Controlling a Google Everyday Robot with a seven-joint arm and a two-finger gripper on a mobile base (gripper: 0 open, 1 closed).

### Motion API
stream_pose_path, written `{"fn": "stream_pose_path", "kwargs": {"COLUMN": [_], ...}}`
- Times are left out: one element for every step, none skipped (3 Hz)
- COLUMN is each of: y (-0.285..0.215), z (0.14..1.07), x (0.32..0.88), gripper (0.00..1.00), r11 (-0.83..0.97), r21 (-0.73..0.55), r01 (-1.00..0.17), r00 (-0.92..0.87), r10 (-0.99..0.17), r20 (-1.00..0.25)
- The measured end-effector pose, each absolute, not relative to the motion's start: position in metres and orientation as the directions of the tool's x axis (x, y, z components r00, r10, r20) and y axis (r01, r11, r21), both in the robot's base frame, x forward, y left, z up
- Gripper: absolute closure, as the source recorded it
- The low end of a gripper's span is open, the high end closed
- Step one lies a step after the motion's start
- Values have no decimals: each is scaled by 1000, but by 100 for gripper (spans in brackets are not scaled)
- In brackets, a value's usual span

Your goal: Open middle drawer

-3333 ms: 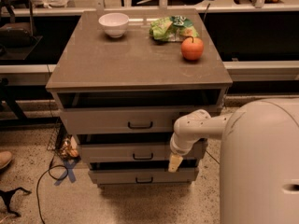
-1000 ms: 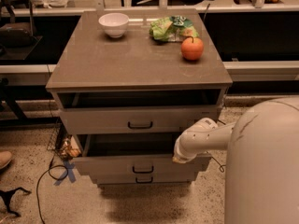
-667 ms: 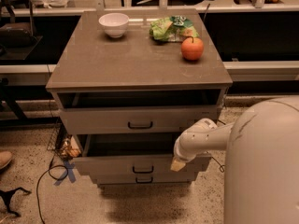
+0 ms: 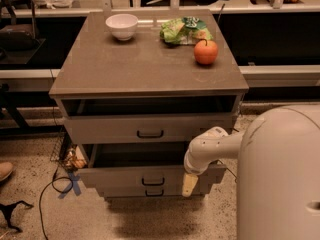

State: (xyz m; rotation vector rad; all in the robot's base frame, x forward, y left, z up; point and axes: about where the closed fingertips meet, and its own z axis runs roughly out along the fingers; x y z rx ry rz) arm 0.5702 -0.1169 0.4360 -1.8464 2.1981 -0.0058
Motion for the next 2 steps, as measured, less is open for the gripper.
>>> {"fn": "stream_pose_path", "kwargs": {"y": [-117, -121], "z": [422, 417], "x": [565, 561], "gripper": [0, 18], "r11": [163, 155], "r21": [-131, -114], "r01": [-978, -981], "r00": [-136, -132], "r10": [-972, -974], "r20": [-191, -187]}}
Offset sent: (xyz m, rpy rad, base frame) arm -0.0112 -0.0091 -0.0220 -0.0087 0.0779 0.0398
